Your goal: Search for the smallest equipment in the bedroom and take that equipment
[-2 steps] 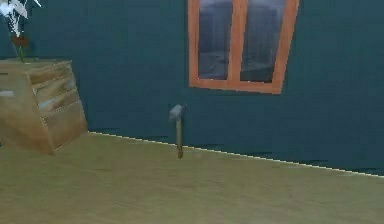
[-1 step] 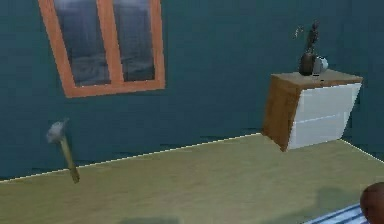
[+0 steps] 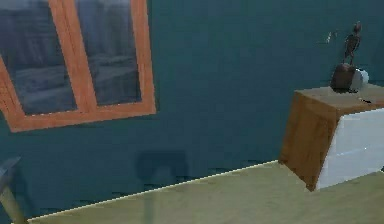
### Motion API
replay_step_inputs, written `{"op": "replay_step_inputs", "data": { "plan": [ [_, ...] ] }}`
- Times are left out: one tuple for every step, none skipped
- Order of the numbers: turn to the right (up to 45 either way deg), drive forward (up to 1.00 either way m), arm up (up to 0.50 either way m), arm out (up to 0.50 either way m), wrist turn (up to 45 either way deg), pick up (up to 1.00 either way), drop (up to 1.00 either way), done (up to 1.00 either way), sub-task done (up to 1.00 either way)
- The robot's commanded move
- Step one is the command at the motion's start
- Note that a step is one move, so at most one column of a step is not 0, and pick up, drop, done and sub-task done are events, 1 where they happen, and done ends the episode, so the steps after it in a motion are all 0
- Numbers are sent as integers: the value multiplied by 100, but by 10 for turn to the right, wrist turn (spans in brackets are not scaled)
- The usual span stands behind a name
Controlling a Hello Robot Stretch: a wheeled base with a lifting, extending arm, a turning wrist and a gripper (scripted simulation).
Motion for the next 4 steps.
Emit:
{"op": "replay_step_inputs", "data": {
  "plan": [
    [330,0,0,0,0,0,0,0,0],
    [0,45,0,0,0,0,0,0,0],
    [360,0,0,0,0,0,0,0,0],
    [30,0,0,0,0,0,0,0,0]
  ]
}}
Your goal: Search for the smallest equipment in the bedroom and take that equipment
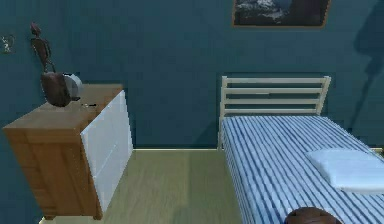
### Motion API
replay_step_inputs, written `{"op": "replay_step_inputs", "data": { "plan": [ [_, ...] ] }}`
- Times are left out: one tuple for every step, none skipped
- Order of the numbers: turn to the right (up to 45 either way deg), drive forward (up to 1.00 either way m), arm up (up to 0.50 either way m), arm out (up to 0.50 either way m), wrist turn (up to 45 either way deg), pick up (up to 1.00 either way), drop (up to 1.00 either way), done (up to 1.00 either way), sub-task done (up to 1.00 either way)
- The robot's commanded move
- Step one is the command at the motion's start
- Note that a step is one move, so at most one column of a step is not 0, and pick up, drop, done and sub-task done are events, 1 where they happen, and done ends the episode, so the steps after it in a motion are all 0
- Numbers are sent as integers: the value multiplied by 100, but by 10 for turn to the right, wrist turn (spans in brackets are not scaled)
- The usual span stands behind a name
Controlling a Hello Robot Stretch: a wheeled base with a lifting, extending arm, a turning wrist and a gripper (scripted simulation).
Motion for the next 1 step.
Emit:
{"op": "replay_step_inputs", "data": {
  "plan": [
    [-450,0,0,0,0,0,0,0,0]
  ]
}}
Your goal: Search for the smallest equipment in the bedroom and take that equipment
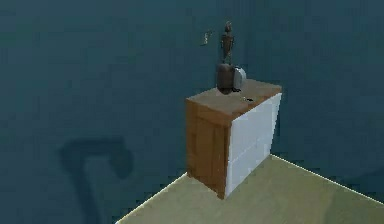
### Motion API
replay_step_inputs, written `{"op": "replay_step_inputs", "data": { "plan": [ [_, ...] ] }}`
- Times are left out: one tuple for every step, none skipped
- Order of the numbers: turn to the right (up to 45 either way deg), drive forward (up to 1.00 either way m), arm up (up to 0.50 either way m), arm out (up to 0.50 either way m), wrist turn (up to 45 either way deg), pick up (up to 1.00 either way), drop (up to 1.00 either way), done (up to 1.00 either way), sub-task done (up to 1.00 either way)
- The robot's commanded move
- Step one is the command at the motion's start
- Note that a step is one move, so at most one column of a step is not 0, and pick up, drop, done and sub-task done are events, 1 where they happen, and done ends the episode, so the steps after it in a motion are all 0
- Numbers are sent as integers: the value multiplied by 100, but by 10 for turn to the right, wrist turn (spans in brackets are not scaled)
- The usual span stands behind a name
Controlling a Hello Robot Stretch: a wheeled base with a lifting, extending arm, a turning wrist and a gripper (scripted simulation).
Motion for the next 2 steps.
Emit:
{"op": "replay_step_inputs", "data": {
  "plan": [
    [-450,0,0,0,0,0,0,0,0],
    [0,35,0,0,0,0,0,0,0]
  ]
}}
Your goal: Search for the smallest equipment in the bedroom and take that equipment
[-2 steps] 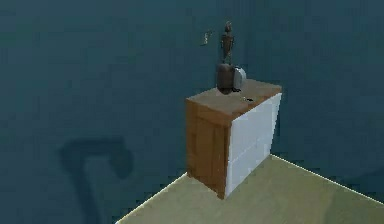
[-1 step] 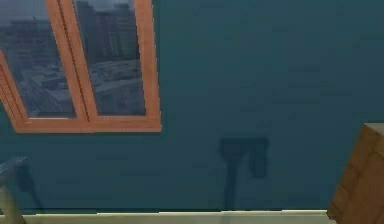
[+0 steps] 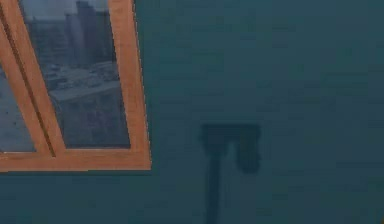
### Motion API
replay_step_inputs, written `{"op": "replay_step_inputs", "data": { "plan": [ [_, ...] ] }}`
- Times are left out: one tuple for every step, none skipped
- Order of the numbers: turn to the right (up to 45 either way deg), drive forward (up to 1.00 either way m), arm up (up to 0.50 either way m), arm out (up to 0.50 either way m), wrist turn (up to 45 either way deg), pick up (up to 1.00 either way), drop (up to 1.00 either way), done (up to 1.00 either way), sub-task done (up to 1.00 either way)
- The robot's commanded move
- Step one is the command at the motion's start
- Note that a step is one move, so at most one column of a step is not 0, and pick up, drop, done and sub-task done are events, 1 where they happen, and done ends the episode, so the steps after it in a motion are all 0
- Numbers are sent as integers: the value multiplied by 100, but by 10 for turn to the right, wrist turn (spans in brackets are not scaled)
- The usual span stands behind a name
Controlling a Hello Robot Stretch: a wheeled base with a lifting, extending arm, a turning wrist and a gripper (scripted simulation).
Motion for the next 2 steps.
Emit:
{"op": "replay_step_inputs", "data": {
  "plan": [
    [450,0,0,0,0,0,0,0,0],
    [300,0,0,0,0,0,0,0,0]
  ]
}}
